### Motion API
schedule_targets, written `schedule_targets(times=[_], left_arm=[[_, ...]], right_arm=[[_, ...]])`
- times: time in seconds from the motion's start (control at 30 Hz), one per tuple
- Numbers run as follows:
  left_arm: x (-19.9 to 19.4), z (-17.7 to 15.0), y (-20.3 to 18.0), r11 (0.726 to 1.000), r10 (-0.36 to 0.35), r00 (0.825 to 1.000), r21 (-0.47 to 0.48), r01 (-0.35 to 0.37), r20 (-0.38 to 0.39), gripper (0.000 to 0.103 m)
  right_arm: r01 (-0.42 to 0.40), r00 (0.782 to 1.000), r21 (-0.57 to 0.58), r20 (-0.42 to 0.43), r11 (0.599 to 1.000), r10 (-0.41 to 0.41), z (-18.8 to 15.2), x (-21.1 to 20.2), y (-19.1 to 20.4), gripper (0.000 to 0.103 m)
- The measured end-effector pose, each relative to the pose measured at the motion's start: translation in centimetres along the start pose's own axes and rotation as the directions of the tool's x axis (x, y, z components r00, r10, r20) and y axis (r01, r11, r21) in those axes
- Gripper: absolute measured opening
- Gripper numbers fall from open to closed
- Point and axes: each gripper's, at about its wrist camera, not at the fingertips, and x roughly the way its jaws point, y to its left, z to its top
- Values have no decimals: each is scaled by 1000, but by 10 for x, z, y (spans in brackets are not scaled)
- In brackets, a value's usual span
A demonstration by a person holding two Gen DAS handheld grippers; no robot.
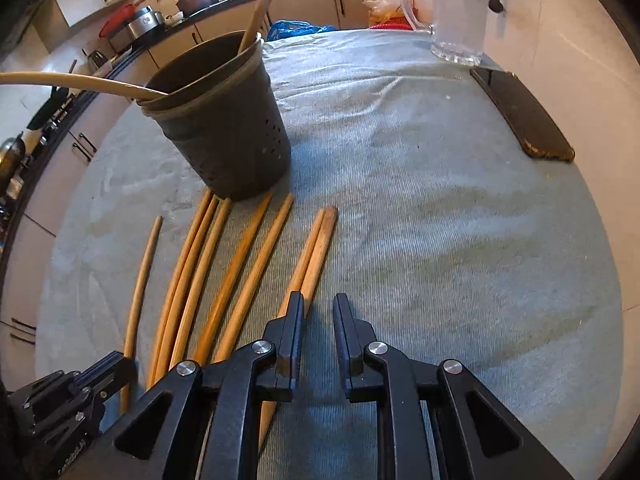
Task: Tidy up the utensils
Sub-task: 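Lift the held chopsticks and lower them into the grey holder cup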
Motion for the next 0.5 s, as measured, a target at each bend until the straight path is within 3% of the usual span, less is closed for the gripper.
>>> schedule_targets(times=[0.2, 0.5], left_arm=[[-1, 1, 5, 1000, -21, 1000, -13, 21, -11, 7], [-8, -11, 19, 991, -116, 987, -85, 106, -114, 7]], right_arm=[[91, 995, -124, -23, 988, -94, -8, 0, 21, 17], [74, 991, -45, -105, 996, -78, -27, -22, -57, 13]])
